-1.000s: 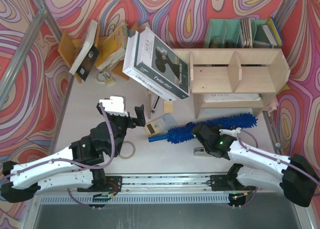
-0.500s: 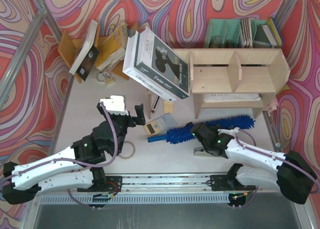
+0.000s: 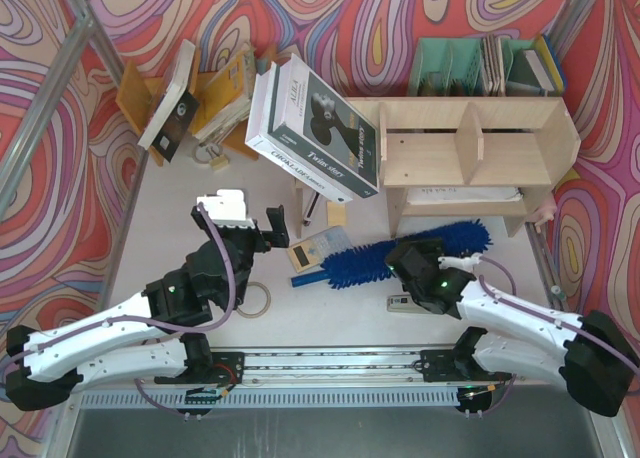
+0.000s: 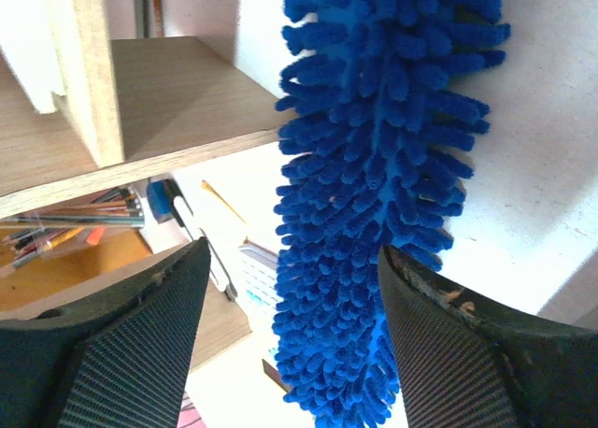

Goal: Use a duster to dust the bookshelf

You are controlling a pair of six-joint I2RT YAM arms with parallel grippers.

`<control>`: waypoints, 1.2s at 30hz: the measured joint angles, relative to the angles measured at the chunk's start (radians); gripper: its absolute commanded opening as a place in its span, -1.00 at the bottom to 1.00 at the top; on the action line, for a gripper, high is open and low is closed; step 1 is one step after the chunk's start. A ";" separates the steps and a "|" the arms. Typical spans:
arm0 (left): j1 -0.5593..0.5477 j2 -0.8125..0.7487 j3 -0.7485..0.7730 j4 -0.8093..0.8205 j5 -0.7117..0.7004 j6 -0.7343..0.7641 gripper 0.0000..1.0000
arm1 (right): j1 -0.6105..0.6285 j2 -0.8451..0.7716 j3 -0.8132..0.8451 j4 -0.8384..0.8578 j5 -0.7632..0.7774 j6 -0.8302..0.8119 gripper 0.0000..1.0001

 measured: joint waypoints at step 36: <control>0.665 0.334 -0.478 0.503 0.018 0.077 0.97 | -0.297 -0.063 -0.167 0.680 0.084 -1.740 0.97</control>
